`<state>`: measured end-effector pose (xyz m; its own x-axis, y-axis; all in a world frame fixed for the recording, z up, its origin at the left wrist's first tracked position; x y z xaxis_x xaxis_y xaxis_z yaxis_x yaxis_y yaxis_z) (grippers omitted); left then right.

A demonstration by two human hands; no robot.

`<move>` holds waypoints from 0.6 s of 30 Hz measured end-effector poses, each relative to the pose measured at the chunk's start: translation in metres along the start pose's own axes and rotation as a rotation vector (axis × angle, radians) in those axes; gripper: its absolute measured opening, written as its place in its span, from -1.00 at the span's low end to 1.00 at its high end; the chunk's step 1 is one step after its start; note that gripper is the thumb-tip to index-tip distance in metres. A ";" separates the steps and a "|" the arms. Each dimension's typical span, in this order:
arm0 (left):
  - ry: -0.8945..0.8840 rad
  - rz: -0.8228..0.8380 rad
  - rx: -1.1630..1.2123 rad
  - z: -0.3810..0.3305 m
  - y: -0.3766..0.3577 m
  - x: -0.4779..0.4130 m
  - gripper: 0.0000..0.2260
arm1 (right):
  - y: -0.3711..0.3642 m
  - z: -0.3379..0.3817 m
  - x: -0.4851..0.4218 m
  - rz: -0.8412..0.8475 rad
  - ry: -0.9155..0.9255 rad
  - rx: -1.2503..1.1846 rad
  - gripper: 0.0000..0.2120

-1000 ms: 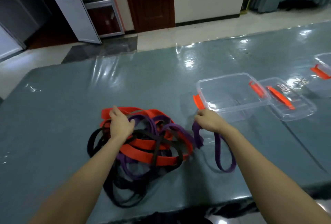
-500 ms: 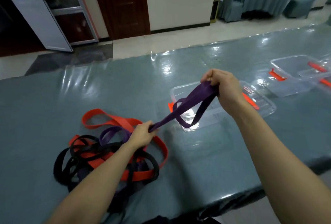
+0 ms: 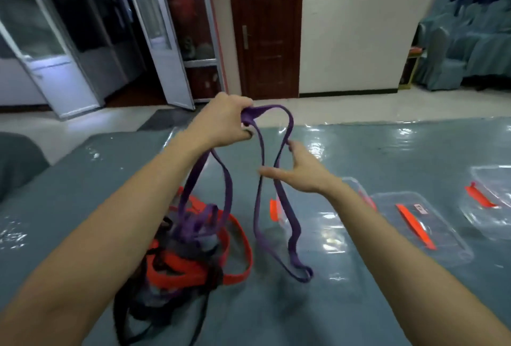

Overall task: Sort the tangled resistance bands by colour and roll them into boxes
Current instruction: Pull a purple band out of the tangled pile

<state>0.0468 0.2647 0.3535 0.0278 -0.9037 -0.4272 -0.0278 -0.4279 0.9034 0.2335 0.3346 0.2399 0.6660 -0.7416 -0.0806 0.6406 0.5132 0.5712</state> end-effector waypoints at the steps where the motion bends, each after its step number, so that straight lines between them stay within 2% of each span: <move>1: 0.008 0.017 -0.030 -0.009 0.007 -0.002 -0.75 | 0.002 0.012 -0.006 -0.042 0.071 -0.010 0.14; 3: 0.040 0.050 -0.057 -0.023 0.013 -0.001 -0.63 | 0.001 0.026 -0.014 -0.061 0.109 -0.087 0.40; 6: 0.063 0.094 -0.017 -0.034 0.011 0.014 -0.50 | 0.003 0.031 -0.021 -0.117 0.188 -0.182 0.42; 7: 0.065 0.098 0.018 -0.036 0.009 0.020 -0.51 | 0.003 0.032 -0.021 -0.079 0.198 -0.151 0.36; 8: 0.059 0.090 0.039 -0.037 0.009 0.026 -0.55 | 0.003 0.034 -0.020 0.009 0.197 -0.111 0.21; 10: 0.053 0.033 0.030 -0.036 0.014 0.037 -0.66 | 0.002 0.037 -0.020 0.218 0.189 -0.028 -0.38; 11: 0.062 -0.001 0.021 -0.032 0.020 0.039 -0.70 | 0.004 0.038 -0.020 0.255 0.186 -0.043 -0.63; 12: 0.083 -0.030 0.020 -0.028 0.028 0.040 -0.71 | 0.009 0.039 -0.021 0.238 0.176 -0.101 -0.75; 14: 0.134 -0.074 0.030 -0.018 0.046 0.041 -0.73 | 0.019 0.040 -0.019 0.199 0.161 -0.230 -0.82; 17: 0.186 -0.091 -0.021 -0.007 0.069 0.038 -0.83 | 0.026 0.051 -0.010 0.418 0.130 -0.185 -0.86; 18: 0.202 -0.097 -0.036 -0.002 0.074 0.038 -0.82 | 0.035 0.059 -0.011 0.422 0.136 -0.184 -0.84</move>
<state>0.0478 0.1990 0.4047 0.2283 -0.8358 -0.4993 0.0200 -0.5087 0.8607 0.2255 0.3354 0.3089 0.9185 -0.3950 0.0144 0.3523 0.8345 0.4238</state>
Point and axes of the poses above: each hand's wrist, its own x-axis away from the middle knuckle, its own y-axis out of the back of the hand, z = x × y, the point moved 4 cm from there along -x, towards the middle knuckle, and after that the axes turned 5 degrees about -x, right-handed, at the moved point
